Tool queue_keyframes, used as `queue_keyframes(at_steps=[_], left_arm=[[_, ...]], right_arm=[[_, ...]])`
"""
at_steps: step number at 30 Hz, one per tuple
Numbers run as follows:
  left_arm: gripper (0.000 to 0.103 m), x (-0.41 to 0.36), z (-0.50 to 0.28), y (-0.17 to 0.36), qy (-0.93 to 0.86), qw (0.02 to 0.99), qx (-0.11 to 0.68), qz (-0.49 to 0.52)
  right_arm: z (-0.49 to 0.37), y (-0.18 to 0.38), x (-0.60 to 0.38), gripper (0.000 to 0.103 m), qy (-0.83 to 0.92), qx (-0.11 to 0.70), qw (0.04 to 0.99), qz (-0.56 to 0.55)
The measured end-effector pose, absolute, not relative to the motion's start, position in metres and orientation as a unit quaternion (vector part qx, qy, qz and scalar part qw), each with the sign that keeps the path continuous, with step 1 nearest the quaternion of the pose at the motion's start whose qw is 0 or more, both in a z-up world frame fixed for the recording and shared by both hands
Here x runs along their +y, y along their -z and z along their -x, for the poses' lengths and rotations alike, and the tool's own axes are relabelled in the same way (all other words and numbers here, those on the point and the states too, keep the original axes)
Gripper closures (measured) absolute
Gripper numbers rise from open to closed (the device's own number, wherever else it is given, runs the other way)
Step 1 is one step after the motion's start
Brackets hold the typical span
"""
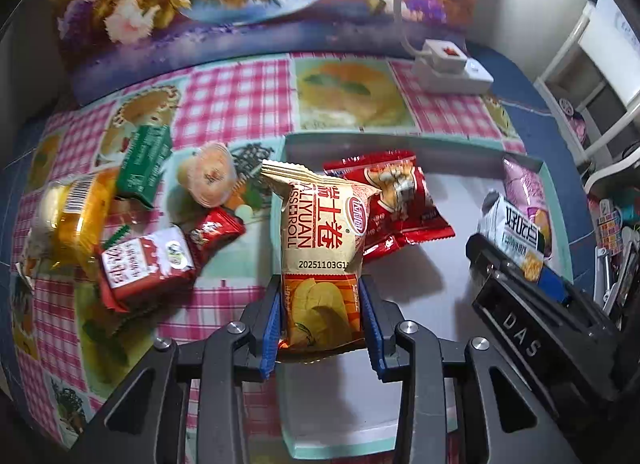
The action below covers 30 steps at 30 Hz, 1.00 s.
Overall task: Organize snacks
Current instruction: 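Carry the cream bag with the left tool while the right tool carries the biscuit pack to the tray, then open the left tool over the tray while the right tool releases the biscuit pack there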
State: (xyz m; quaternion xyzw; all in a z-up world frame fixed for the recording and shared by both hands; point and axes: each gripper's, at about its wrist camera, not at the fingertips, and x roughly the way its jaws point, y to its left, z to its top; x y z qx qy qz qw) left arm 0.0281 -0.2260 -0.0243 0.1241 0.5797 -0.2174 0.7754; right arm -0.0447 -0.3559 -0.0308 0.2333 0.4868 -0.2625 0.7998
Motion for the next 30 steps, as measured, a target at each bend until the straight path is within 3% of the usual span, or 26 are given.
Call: queue_keyframes(at_steps=[11,25,30], left_arm=[[0.065,-0.233,-0.028,0.039,0.236,0.755,0.601,-0.117],[0.064,-0.230,-0.025,0.021,0.241,0.765,0.586,-0.116],[0.047,-0.228,-0.027,0.017,0.228,0.771,0.583,-0.116]], right_arm=[[0.041,0.040,-0.361,0.041,0.260,0.498,0.791,-0.241],[0.043,0.035,-0.359,0.039,0.256,0.501,0.789,-0.248],[0.043,0.036,-0.360,0.038,0.258,0.503,0.788,-0.243]])
